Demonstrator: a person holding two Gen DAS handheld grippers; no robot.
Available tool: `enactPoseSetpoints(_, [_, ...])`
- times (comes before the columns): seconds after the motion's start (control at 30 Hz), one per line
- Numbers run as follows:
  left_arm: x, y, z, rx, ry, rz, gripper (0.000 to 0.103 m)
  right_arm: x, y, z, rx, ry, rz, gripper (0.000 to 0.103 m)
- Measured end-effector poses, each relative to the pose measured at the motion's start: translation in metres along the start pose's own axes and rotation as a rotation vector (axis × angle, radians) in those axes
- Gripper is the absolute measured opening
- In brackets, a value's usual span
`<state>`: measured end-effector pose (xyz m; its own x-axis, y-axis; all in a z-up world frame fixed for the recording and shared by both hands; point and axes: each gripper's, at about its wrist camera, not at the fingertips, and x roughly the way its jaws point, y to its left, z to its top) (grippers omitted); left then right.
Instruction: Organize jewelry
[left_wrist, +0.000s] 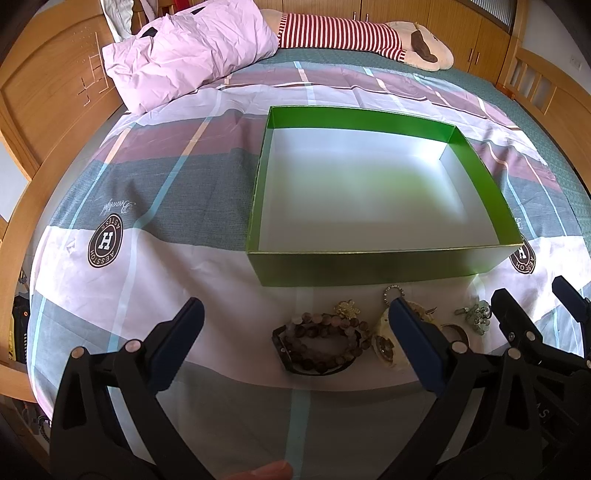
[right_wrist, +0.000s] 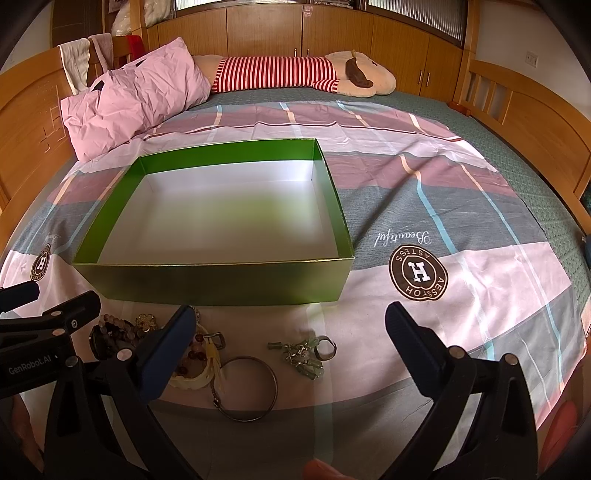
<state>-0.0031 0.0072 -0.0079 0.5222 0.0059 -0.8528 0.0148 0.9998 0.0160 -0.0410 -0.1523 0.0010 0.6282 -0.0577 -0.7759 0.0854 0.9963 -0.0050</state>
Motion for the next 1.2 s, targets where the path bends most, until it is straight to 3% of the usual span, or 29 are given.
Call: enactPoseSetpoints(1.2, [0.0059,0.0006,-0.0029,0.012,0.032,0.012,0.101,0.0000,0.0012,0.0010,-0.028,0.015,-0.028,0.102])
